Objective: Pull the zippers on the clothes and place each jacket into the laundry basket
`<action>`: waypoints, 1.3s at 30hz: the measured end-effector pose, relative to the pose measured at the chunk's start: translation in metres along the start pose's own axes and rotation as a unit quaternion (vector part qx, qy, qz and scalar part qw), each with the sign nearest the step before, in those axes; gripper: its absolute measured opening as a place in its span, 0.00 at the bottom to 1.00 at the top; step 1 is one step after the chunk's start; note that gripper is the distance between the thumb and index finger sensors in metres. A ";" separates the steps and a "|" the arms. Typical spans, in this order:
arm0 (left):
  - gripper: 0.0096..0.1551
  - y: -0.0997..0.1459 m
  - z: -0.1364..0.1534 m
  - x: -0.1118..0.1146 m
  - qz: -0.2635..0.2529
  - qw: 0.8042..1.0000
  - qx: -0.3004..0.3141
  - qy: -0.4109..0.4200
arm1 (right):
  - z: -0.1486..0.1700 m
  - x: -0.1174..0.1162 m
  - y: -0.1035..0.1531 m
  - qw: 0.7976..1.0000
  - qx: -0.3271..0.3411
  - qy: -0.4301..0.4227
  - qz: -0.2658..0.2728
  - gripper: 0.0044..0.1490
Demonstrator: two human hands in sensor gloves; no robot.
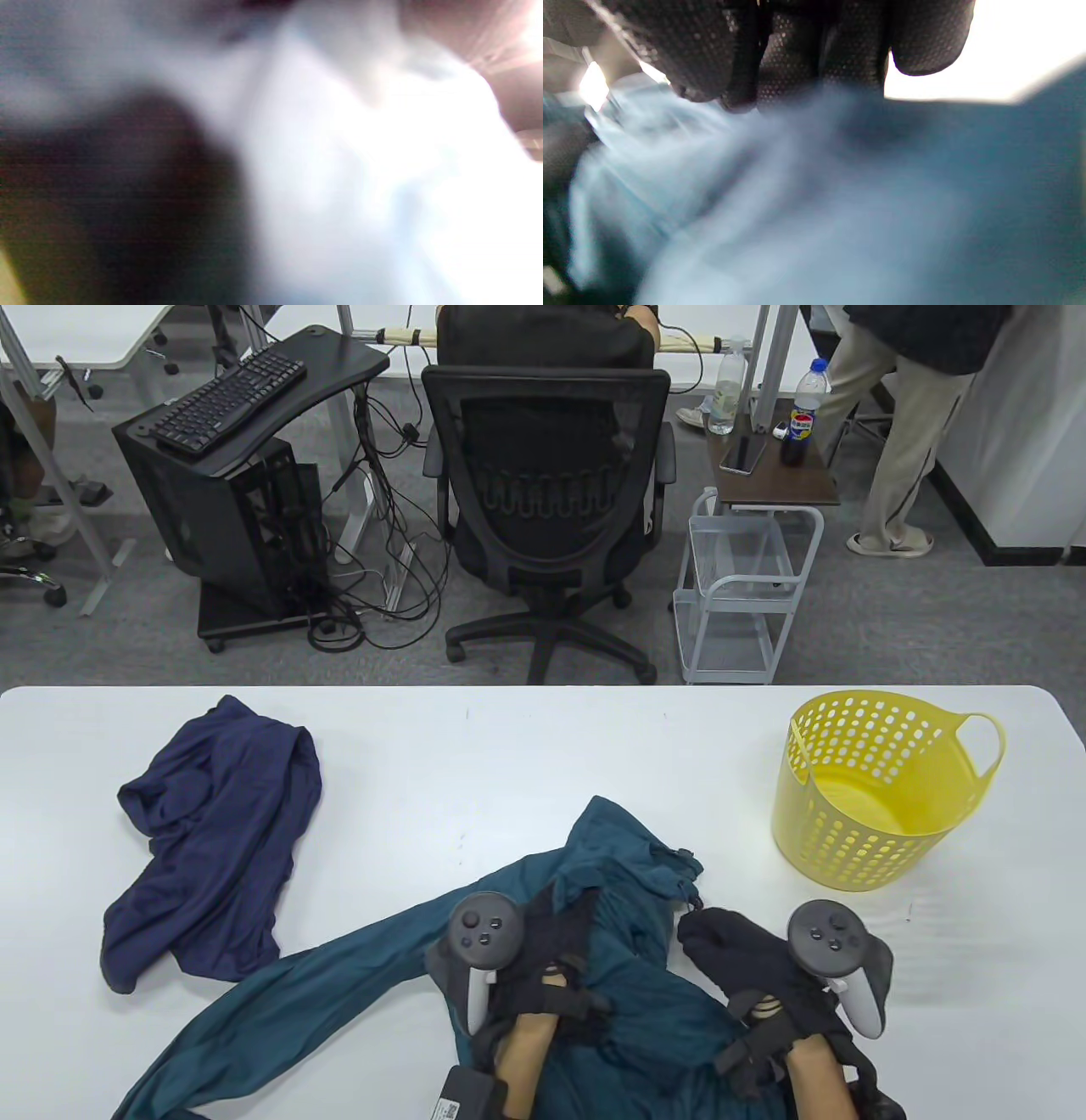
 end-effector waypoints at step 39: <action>0.43 0.008 0.021 0.023 0.235 0.933 0.004 0.274 | 0.002 -0.003 -0.002 0.978 0.079 -0.195 0.012 0.23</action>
Point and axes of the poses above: the tracker on the back of each hand, its own z axis roughly to the little-finger side, its own y axis roughly from the fingertips to the wrist, x = y × z, the point moved 2 cm from there along -y, roughly from the wrist to the fingertips, and after that the axes turned 11 degrees about -y, right-handed, at the moved point
